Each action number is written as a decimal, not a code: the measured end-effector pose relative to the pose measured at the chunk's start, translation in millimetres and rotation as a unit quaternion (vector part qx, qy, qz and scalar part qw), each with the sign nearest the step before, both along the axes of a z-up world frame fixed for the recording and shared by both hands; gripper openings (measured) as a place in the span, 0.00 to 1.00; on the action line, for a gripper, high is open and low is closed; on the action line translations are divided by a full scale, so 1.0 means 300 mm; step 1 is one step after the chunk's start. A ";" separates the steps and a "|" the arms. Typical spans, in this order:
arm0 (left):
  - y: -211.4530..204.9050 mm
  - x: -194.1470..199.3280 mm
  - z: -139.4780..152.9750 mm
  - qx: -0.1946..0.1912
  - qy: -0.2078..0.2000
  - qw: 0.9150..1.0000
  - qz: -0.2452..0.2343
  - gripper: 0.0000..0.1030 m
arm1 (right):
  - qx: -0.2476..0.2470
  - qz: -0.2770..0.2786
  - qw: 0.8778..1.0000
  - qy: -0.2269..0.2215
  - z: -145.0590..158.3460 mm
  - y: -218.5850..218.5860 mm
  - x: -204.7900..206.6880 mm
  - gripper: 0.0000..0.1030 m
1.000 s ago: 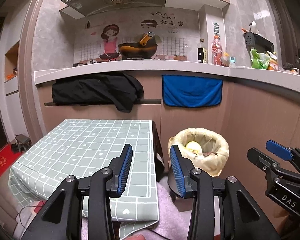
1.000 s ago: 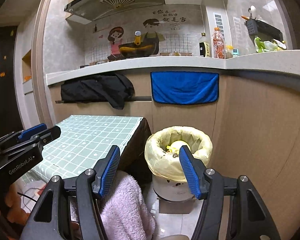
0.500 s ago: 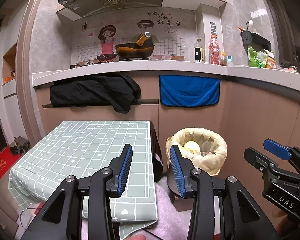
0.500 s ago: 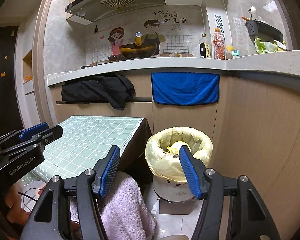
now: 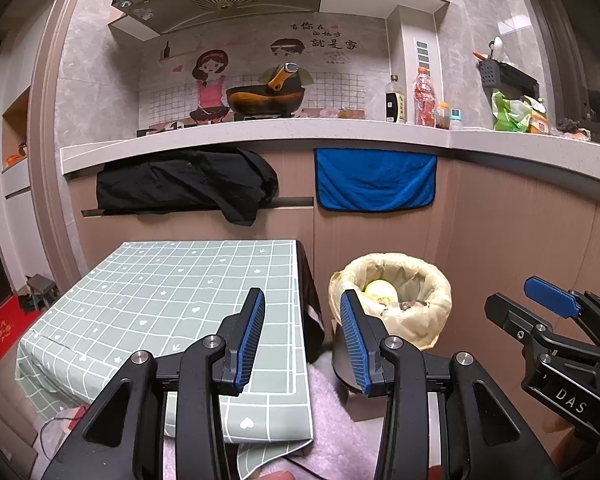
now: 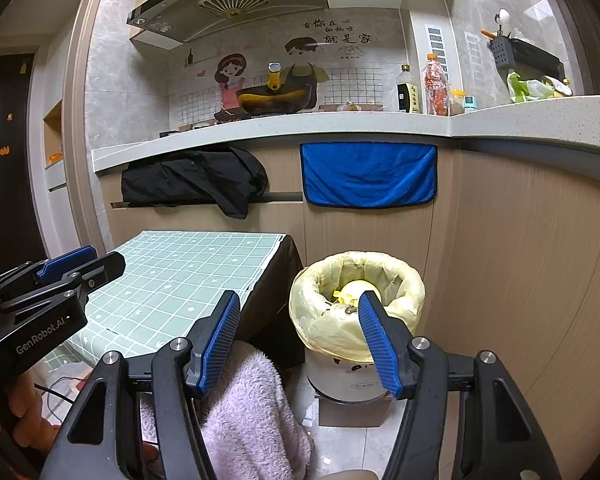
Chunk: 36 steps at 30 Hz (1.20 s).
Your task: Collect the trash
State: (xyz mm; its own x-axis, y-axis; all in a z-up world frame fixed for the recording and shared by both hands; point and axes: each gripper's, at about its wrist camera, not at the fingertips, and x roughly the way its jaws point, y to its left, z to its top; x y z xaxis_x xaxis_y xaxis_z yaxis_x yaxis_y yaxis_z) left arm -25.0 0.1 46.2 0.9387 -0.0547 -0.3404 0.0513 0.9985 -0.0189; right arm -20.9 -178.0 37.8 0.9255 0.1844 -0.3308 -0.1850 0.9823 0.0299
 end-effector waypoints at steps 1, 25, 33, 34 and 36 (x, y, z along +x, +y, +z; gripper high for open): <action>0.002 0.001 0.001 0.000 0.000 1.000 0.000 0.39 | 0.001 0.000 1.000 -0.001 -0.002 -0.002 0.000 0.57; 0.011 0.006 -0.010 0.002 0.005 1.000 -0.017 0.39 | 0.002 -0.021 1.000 -0.006 0.000 0.015 -0.042 0.57; 0.019 0.013 -0.017 0.003 0.011 1.000 -0.024 0.39 | 0.001 -0.021 1.000 -0.006 0.000 0.013 -0.039 0.57; 0.025 0.014 -0.016 0.002 0.011 1.000 -0.025 0.39 | 0.001 -0.021 1.000 -0.005 0.000 0.012 -0.041 0.57; 0.024 0.016 -0.017 0.002 0.010 1.000 -0.025 0.39 | 0.001 -0.023 1.000 -0.007 0.001 0.016 -0.043 0.57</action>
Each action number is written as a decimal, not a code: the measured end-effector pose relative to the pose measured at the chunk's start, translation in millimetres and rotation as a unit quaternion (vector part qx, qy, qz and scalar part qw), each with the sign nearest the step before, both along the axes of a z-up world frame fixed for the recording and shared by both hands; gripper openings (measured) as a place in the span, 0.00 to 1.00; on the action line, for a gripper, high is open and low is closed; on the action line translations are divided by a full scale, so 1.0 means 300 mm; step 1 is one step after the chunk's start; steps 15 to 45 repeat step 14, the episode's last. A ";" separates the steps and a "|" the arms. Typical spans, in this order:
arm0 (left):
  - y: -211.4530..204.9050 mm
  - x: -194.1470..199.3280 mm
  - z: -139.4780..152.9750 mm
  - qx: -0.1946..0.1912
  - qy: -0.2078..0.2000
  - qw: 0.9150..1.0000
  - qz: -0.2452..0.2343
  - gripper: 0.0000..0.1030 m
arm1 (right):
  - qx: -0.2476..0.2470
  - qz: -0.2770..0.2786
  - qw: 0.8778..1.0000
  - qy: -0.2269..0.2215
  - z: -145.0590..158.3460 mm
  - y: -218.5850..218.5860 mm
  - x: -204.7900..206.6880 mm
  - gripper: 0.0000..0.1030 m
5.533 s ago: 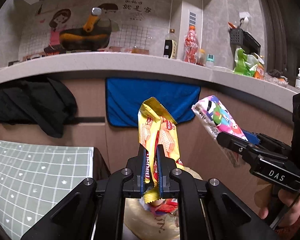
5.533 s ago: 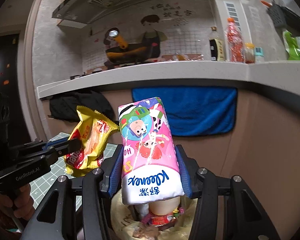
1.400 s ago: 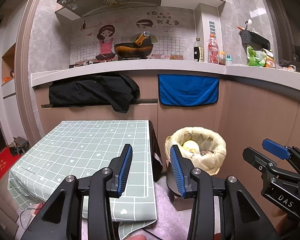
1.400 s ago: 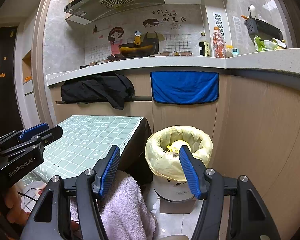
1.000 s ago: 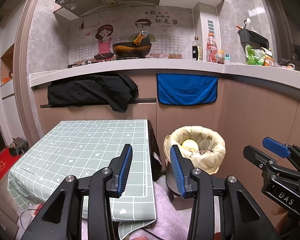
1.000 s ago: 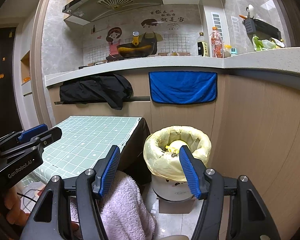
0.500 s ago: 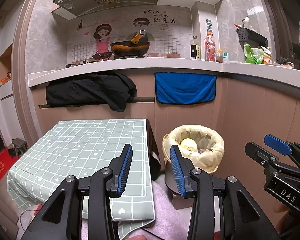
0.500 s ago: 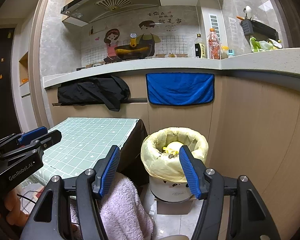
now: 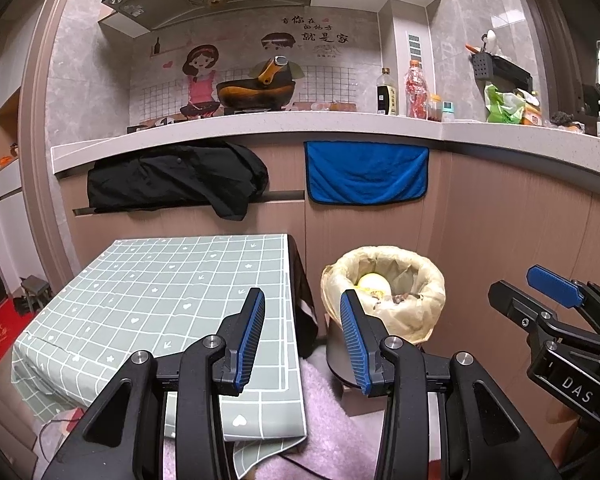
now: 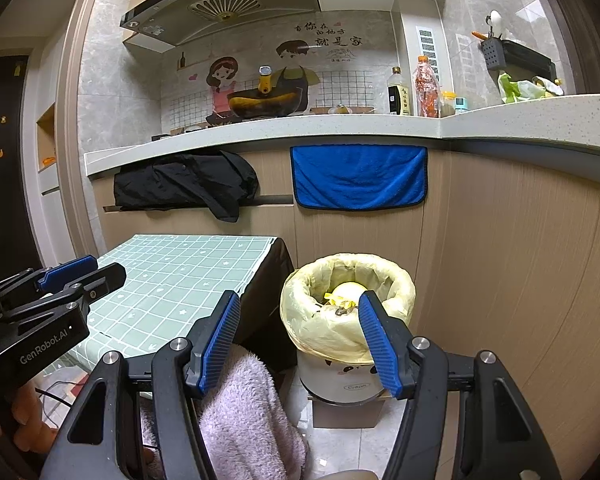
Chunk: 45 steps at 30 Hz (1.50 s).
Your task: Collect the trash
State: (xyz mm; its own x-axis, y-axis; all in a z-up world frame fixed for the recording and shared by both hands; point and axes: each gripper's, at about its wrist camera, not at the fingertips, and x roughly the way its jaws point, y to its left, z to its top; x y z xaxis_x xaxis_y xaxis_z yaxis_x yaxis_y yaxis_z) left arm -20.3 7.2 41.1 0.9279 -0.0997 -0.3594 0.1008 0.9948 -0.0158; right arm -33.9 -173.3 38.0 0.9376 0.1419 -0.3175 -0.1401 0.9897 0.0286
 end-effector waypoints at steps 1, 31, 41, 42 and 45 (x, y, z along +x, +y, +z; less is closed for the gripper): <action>0.001 0.002 -0.002 0.001 0.001 1.000 0.000 0.39 | 0.000 -0.001 1.000 -0.001 -0.001 0.001 -0.002 0.57; 0.016 0.003 -0.007 0.001 0.003 1.000 -0.006 0.39 | -0.001 -0.003 1.000 0.004 -0.008 0.004 -0.002 0.57; 0.016 0.003 -0.007 0.001 0.003 1.000 -0.006 0.39 | -0.001 -0.003 1.000 0.004 -0.008 0.004 -0.002 0.57; 0.016 0.003 -0.007 0.001 0.003 1.000 -0.006 0.39 | -0.001 -0.003 1.000 0.004 -0.008 0.004 -0.002 0.57; 0.016 0.003 -0.007 0.001 0.003 1.000 -0.006 0.39 | -0.001 -0.003 1.000 0.004 -0.008 0.004 -0.002 0.57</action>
